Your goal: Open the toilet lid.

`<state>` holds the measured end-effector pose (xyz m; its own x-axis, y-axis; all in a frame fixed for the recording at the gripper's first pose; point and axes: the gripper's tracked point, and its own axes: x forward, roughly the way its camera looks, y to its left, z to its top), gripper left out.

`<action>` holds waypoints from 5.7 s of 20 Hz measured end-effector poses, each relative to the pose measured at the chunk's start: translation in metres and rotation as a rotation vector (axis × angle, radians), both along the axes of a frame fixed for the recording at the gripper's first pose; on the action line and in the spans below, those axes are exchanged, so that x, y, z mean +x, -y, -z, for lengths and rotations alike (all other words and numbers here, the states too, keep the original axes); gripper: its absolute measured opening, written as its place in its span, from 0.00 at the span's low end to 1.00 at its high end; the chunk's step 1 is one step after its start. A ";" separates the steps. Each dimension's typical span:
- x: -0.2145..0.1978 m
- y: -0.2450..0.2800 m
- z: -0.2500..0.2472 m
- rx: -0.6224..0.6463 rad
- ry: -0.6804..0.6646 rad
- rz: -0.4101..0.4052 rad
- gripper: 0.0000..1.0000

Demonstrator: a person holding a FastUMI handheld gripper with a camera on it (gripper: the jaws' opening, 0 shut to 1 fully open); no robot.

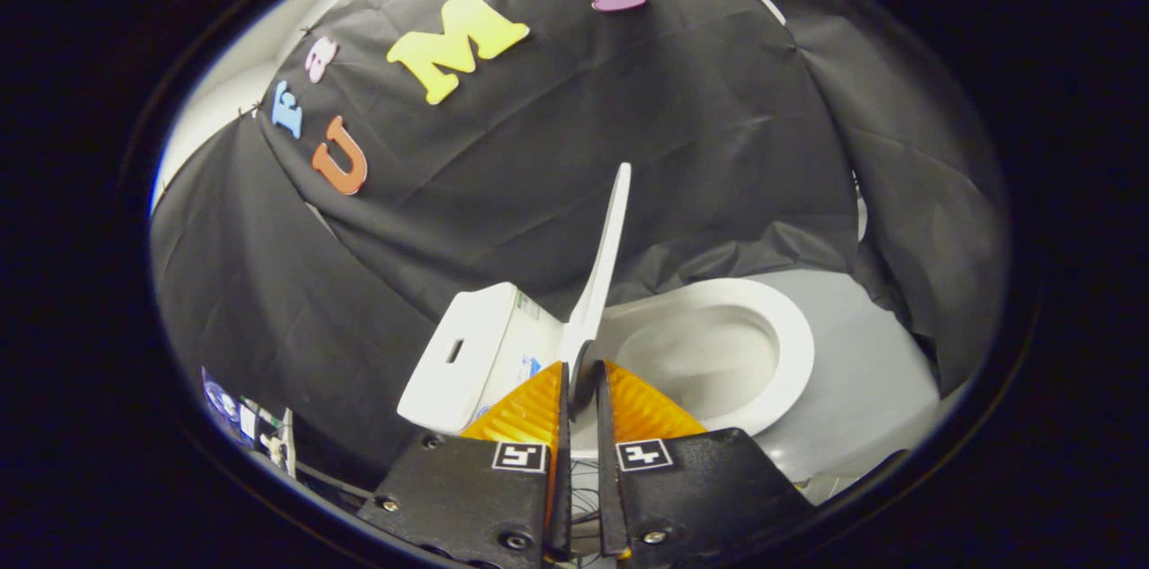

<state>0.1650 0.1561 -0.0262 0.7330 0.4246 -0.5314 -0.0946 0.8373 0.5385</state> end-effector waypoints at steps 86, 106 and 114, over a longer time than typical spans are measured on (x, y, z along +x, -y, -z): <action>-0.004 -0.344 -0.064 -0.238 0.259 -0.393 0.31; -0.041 -0.194 -0.121 -0.374 0.470 -0.197 1.00; -0.083 -0.079 -0.115 -0.346 0.536 -0.035 0.99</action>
